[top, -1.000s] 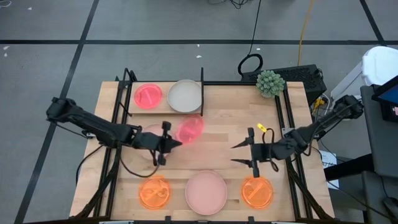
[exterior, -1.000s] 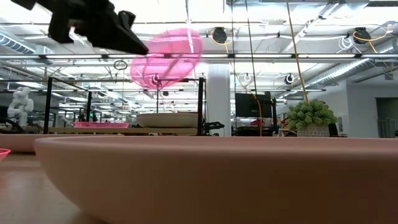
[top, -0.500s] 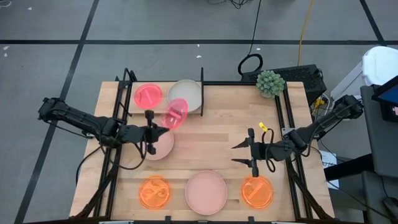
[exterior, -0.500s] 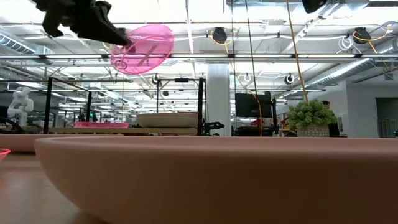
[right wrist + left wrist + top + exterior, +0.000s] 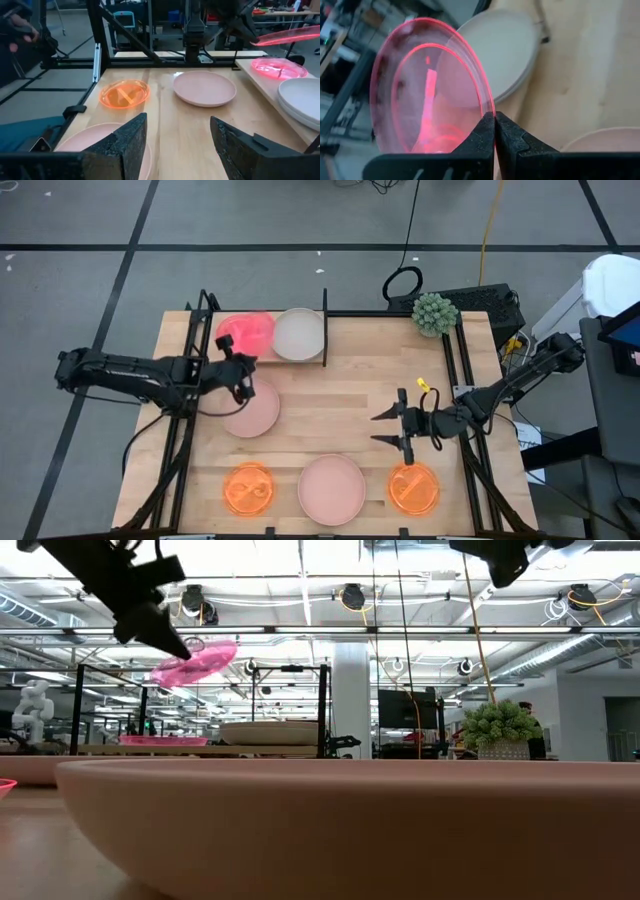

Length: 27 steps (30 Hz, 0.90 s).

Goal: Place and stack plates onto a shelf
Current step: Stack the pink transparent plate on top of the pink transparent plate on the shelf

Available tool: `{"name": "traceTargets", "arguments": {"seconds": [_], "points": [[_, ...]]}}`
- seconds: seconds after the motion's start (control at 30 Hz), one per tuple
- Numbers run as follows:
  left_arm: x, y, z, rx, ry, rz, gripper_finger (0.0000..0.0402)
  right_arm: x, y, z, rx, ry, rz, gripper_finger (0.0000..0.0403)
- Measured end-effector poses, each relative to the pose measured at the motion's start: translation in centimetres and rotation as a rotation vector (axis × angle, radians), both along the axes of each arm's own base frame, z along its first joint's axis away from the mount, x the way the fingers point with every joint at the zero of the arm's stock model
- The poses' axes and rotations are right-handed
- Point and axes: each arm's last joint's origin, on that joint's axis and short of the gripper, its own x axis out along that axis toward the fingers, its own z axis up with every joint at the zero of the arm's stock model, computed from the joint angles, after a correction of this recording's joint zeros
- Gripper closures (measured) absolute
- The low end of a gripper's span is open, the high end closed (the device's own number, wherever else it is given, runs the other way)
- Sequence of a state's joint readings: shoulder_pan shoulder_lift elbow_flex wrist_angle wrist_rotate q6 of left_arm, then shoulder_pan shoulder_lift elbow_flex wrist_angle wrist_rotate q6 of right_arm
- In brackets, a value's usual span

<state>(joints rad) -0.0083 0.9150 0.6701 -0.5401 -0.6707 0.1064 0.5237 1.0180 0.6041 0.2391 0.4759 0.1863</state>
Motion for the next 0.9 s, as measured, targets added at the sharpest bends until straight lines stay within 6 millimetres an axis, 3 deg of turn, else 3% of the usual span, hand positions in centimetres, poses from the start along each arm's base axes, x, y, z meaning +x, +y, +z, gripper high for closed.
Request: {"name": "traceTargets", "arguments": {"seconds": [0.57, 0.9], "points": [[-1.4, 3.8, -3.9, -0.059, 0.024, 0.24, 0.0398, 0.0, -0.1, 0.0, -0.1, 0.0, 0.02, 0.0204], [-2.2, 5.5, -4.7, -0.051, 0.042, 0.327, 0.0398, 0.0, -0.1, 0.0, -0.082, 0.001, 0.016, 0.0204]]}}
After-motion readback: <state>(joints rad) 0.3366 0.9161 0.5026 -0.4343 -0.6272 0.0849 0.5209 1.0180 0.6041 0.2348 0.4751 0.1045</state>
